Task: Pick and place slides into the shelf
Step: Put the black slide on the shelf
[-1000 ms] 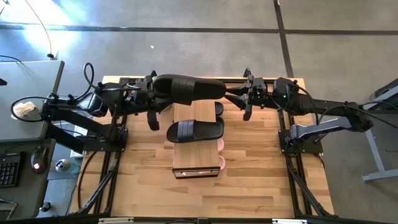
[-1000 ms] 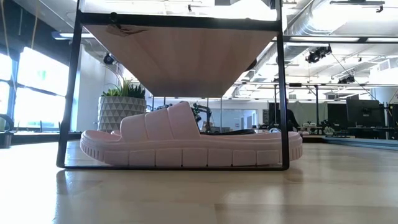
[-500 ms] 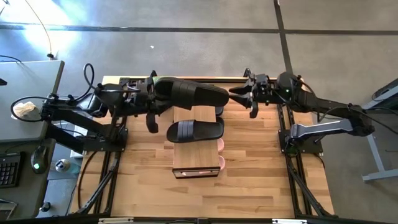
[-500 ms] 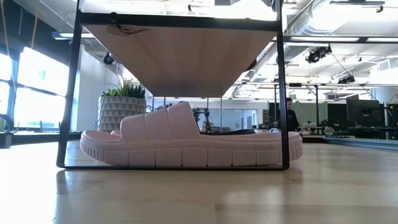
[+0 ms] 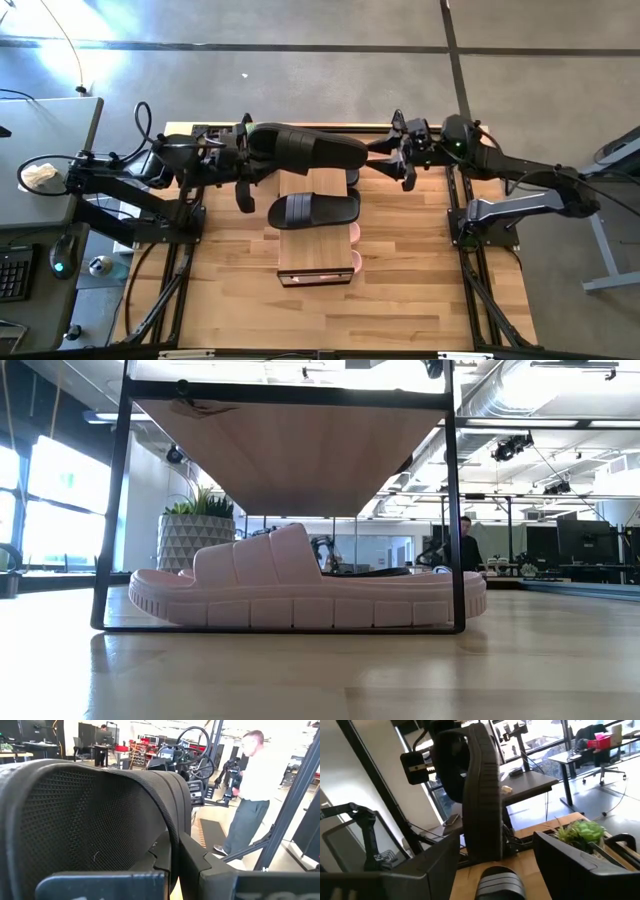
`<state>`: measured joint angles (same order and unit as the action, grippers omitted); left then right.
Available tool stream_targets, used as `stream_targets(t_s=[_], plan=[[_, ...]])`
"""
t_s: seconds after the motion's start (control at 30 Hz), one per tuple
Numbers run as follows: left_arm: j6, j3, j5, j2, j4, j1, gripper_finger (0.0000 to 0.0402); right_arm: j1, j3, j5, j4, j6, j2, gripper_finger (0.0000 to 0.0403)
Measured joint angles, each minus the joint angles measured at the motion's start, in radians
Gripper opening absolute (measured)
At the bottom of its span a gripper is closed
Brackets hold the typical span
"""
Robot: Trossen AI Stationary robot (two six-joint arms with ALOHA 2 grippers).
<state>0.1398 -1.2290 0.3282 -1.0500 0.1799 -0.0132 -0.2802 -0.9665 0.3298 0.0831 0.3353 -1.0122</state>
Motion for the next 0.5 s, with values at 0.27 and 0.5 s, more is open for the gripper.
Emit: stream_targets(t_s=[0.27, 0.5], plan=[[0.000, 0.000, 0.001, 0.000, 0.002, 0.000, 0.0000, 0.001, 0.000, 0.020, 0.070, 0.000, -0.047, 0.0236], [0.003, 0.000, 0.001, 0.000, 0.003, 0.000, 0.0000, 0.002, 0.000, -0.025, 0.158, 0.006, -0.060, 0.0216]])
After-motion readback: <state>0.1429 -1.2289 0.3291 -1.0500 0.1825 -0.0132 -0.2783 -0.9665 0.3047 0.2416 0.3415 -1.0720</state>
